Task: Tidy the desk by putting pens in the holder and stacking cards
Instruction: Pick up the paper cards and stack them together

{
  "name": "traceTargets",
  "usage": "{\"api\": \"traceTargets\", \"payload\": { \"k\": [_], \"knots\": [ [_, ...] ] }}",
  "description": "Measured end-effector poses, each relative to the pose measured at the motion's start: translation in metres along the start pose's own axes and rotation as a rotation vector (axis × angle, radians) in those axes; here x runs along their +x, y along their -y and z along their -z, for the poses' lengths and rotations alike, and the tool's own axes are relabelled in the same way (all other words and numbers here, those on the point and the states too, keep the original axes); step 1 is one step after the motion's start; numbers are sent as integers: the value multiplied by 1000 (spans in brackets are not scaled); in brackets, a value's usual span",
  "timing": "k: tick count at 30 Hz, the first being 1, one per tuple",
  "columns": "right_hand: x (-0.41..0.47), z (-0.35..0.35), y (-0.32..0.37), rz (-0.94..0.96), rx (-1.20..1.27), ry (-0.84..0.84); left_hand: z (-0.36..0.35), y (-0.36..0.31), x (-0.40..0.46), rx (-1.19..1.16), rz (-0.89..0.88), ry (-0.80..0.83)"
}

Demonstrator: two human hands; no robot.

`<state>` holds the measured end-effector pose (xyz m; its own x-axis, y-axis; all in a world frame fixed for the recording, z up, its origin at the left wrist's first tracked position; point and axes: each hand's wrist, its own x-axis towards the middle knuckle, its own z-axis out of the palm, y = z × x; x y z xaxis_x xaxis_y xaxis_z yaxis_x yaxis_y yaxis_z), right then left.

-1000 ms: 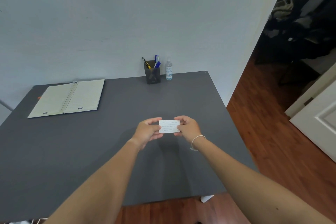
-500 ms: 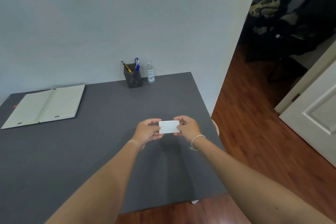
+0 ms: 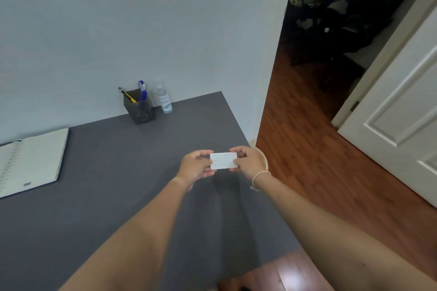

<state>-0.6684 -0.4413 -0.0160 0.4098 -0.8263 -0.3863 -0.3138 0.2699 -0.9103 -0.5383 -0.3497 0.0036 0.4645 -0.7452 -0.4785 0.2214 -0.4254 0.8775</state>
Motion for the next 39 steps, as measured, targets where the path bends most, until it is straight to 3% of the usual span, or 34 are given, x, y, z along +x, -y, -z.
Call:
{"api": "traceTargets", "payload": {
  "k": [12, 20, 26, 30, 34, 39],
  "knots": [
    [46, 18, 2, -66, 166, -205, -26, -24, 71, 161, -2, 136],
    [104, 50, -4, -132, 200, -185, -55, -25, 114, 257, -48, 80],
    [163, 77, -14, -222, 382, -178, -75, -18, 147, 701, -327, -7],
    [199, 84, -33, -281, 350, -187, -81, -12, 161, 1055, -517, -35],
    [227, 83, -57, -346, 318, -218, -86, -3, 172, 1221, -501, -19],
    [258, 81, -91, -415, 240, -209, -90, 9, 176, 1263, -539, -79]
  ]
}}
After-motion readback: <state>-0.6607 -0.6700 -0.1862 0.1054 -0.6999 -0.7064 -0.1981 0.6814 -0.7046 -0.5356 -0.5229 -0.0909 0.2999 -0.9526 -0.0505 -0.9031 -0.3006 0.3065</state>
